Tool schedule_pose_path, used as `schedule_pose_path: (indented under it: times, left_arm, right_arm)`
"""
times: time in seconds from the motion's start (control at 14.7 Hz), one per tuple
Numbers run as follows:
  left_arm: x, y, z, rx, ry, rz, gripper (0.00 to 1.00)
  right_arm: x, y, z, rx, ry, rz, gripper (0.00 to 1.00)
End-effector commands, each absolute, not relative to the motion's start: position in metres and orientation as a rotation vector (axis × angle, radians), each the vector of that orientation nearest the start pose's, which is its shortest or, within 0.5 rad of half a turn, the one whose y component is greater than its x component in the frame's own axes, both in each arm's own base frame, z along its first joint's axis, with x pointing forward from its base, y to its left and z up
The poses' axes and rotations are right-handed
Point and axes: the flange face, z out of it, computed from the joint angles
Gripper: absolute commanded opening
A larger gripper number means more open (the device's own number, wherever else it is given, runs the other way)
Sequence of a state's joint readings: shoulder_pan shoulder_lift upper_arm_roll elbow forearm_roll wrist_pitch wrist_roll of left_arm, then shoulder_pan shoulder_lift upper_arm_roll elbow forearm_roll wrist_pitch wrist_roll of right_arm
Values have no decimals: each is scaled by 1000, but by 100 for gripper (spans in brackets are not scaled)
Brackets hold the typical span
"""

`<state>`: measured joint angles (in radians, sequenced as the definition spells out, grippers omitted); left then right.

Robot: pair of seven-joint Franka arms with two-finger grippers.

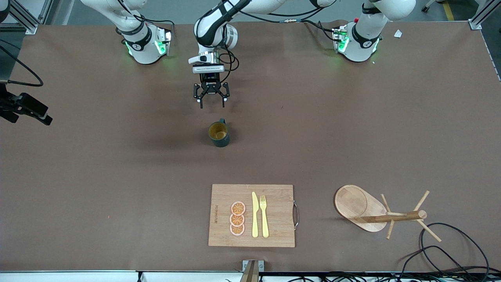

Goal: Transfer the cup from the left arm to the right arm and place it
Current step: 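Lower the teal mug onto the table and open the left gripper, then raise the left gripper while the right gripper reaches the teal mug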

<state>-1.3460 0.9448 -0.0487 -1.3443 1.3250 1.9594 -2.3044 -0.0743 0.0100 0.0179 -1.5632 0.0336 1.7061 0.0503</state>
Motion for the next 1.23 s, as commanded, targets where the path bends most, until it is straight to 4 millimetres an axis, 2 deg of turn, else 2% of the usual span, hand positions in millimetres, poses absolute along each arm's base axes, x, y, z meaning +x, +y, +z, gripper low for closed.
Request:
schedule_pose_path:
  times: [0.0, 0.2, 0.41, 0.61, 0.68, 0.82, 0.95, 1.02, 1.16]
  left_arm:
    - [202, -706, 211, -2741, -321, -1578, 99]
    - [221, -704, 260, -2772, -385, -1457, 99]
    - [276, -685, 314, -2777, -447, -1350, 99]
    - [333, -652, 379, -2820, -551, -1157, 99]
    - [360, -633, 404, -2833, -618, -1094, 99]
    - [410, -598, 426, -2826, -711, -1020, 100]
    - [466, -551, 441, -2793, -857, -957, 100]
    - [497, -520, 449, -2783, -937, -904, 100]
    - [543, -471, 450, -2763, -974, -816, 100]
  right_arm:
    - [565, -29, 634, -3096, 156, -205, 100]
    - [574, -30, 619, -3096, 157, -163, 100]
    - [586, -18, 594, -3097, 140, -95, 100]
    - [604, 7, 558, -3089, 160, -41, 100]
    - [612, 27, 544, -3085, 207, -33, 100]
    - [621, 58, 523, -3076, 304, -19, 100]
    - [627, 93, 503, -3068, 373, -9, 100]
    - [629, 109, 494, -3063, 404, -6, 100]
    - [629, 140, 475, -3061, 456, 24, 100]
